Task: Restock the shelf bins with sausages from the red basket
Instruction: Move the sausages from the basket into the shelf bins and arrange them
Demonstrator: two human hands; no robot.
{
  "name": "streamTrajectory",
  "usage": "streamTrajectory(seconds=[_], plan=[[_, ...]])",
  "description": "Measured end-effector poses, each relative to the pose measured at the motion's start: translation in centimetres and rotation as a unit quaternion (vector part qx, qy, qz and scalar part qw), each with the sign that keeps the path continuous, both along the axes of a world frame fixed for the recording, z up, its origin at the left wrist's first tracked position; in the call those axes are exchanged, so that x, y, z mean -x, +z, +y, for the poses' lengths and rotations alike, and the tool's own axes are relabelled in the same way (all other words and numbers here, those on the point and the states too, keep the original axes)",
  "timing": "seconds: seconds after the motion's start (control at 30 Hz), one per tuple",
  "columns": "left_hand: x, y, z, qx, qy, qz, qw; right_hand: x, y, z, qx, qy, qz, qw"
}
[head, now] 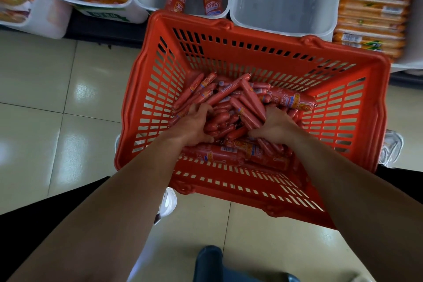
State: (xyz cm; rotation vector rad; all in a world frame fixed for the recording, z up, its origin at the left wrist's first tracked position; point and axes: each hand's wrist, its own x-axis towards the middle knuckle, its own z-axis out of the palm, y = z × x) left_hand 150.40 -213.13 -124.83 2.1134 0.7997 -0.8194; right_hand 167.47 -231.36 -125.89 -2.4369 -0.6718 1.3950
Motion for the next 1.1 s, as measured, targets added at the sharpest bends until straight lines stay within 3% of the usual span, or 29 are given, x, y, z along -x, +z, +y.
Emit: streamTrajectory(seconds=[0.23,0.43,0.53,0.7,0.9,1.1], plan=[[-0.3,-0.3,0.1,-0.029,0.048,-0.032,0.998,0.8,-0.7,-1.4,-0.041,-0.045,0.03,0.998],[-2.8,1.4,-0.3,-0.024,0.226,-0.167,0.959,1.2,-0.4,-1.8,-0.079,-0.097,0.022,0.992],[-2.3,1.2,0.2,0.004,0.274,-0.146,0.951,1.2,-0.4,-1.8,-0.058,-0.077,-0.008,0.995],[-1.2,0.7,-0.4,0.015,0.219,-0.088,0.972,1.5,-0.5,-1.5,-0.031,-0.045,-0.037,0.998],[0.4,1.0,0.4,0.074,0.23,-0.059,0.969,1.6,-0.5,-1.4,-0.034,-0.043,-0.035,0.998],[1.0,0.1,0.9,0.001,0.094,0.003,0.996,1.6,-0.4,-1.4,-0.04,-0.042,-0.041,0.998]])
